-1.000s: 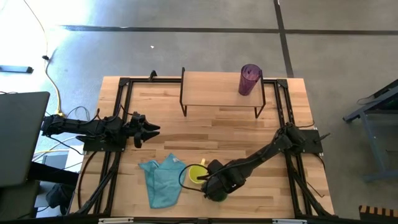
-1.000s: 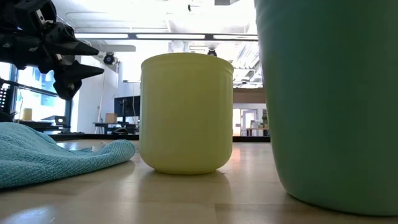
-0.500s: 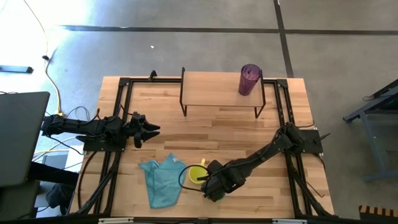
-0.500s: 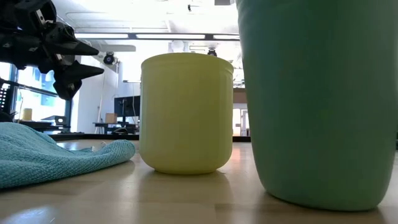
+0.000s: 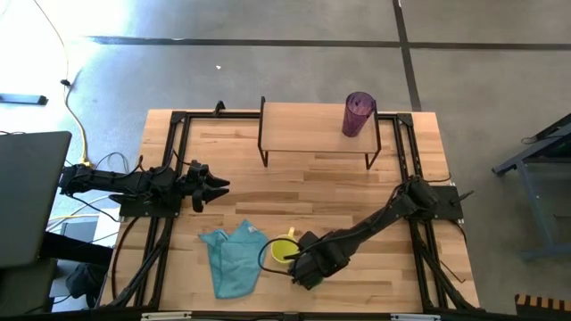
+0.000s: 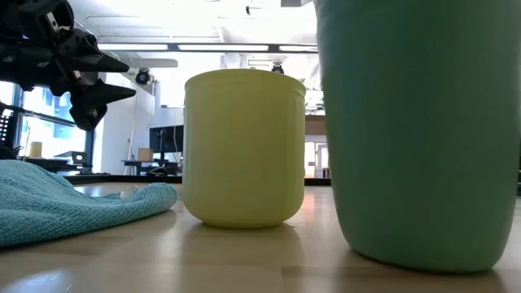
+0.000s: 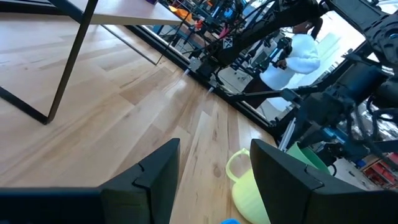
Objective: Stack small to large cups/mugs on shelf
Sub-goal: Put the green cup on the shelf
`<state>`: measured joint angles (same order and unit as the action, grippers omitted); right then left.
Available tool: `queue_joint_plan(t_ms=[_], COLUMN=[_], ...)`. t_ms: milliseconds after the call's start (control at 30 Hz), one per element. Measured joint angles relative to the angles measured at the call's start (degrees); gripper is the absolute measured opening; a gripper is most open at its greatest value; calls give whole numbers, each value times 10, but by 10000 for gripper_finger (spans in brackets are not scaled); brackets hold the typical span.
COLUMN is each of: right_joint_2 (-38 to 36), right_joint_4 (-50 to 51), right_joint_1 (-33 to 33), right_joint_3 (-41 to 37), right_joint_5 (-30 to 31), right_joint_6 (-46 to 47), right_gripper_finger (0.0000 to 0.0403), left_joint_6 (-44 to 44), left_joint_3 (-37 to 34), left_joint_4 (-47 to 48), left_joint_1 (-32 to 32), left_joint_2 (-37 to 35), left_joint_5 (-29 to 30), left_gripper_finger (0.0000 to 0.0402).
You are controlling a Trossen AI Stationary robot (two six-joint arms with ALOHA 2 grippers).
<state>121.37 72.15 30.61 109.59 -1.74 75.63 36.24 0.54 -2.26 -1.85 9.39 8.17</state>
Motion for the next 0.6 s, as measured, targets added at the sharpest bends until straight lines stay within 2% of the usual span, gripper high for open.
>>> queue_joint_plan(t_ms=[100, 333, 600], right_joint_2=[-1, -1, -1], right_joint_4=[2, 17, 102], right_joint_1=[0, 0, -16], right_joint_3=[0, 6, 83], right_joint_5=[-1, -18, -20], right_joint_6=[0, 3, -33], right_gripper_finger=[6, 2, 1], left_joint_6=[0, 0, 0], left_joint_3=[0, 0, 0], left_joint_4=[0, 0, 0], left_joint_1=[0, 0, 0], left_joint_2=[0, 0, 0], left_joint_5=[0, 0, 2], left_gripper_finger=[184, 184, 184])
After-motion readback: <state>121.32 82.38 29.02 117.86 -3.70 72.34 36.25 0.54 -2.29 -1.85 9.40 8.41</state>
